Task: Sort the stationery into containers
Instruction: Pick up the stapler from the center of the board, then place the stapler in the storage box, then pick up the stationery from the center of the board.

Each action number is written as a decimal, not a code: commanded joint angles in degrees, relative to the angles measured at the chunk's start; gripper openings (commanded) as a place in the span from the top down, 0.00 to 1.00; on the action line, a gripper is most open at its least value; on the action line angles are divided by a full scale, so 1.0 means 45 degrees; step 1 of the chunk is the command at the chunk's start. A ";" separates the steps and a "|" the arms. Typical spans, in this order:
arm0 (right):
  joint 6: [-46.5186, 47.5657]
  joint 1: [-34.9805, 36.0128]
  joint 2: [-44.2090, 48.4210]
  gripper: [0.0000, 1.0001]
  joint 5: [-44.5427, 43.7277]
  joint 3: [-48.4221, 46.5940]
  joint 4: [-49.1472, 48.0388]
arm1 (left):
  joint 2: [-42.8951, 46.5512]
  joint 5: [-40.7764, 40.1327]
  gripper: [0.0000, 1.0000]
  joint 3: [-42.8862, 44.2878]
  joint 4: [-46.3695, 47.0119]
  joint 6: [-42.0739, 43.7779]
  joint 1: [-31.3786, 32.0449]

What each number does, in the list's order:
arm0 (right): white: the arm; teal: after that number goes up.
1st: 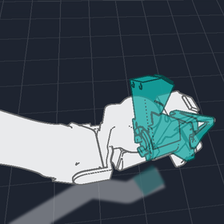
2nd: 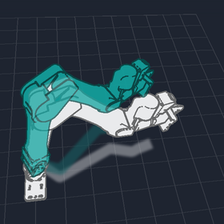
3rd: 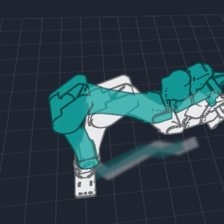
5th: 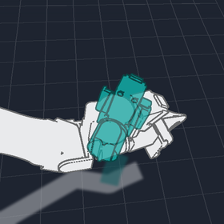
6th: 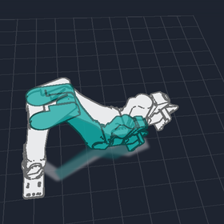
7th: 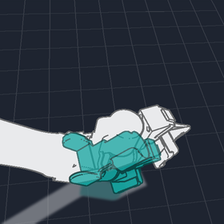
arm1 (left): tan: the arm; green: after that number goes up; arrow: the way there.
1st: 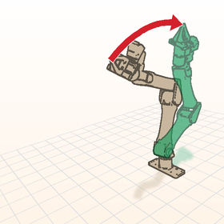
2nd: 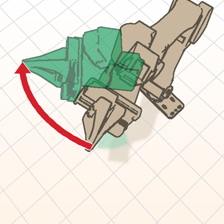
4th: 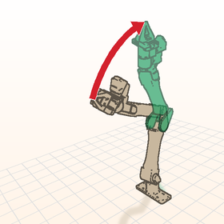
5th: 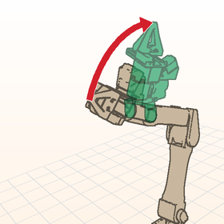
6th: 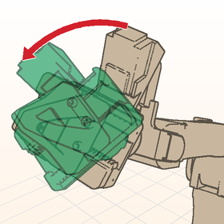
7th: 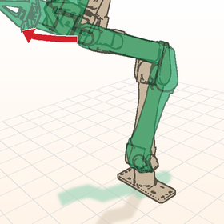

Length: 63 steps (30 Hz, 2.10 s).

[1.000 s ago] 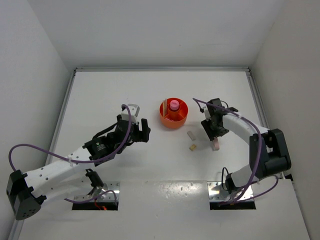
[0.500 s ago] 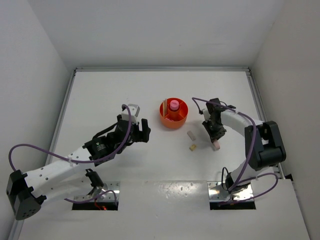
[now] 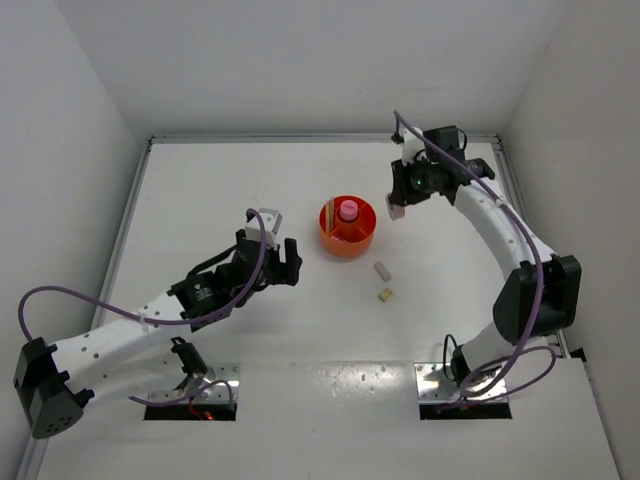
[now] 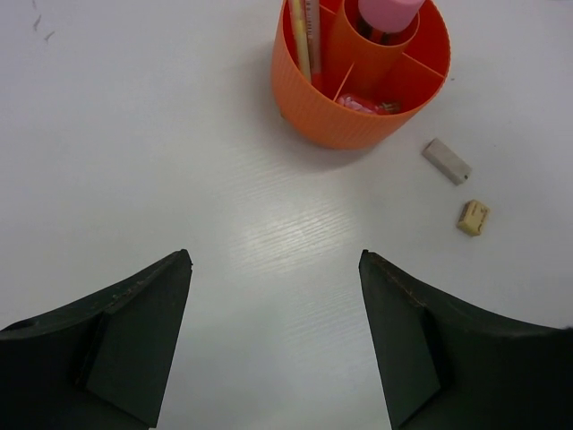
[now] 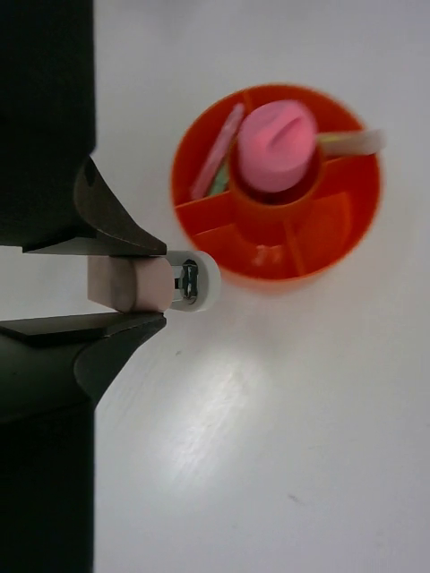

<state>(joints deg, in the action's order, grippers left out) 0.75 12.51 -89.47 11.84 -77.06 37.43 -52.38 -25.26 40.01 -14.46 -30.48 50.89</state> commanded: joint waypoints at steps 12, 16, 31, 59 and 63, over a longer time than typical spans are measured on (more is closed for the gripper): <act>-0.3468 -0.0027 -0.4102 1.00 0.3306 -0.3034 -0.1324 | -0.0079 0.0046 0.18 0.0347 0.0322 0.0015 -0.0099; -0.3468 -0.0144 -0.4239 1.00 0.3542 -0.2740 -0.1482 | -0.0079 0.0046 0.18 0.0347 0.0322 0.0015 -0.0099; -0.3351 -0.0144 -0.4532 0.64 0.3600 -0.2368 -0.1208 | -0.0196 0.0046 0.18 0.0347 0.0322 0.0015 -0.0099; 0.3877 0.0929 0.2306 0.56 0.1806 0.7337 -0.2904 | -0.0469 0.0671 0.29 0.0230 0.0440 0.0250 -0.0099; 0.3289 0.1204 0.1564 0.54 0.0555 0.7729 -0.4117 | -0.0469 0.0671 0.29 0.0230 0.0440 0.0250 -0.0099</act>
<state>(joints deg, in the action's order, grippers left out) 18.04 17.12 -80.34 18.79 -42.74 26.46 -54.68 -22.72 40.01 -14.06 -29.58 50.87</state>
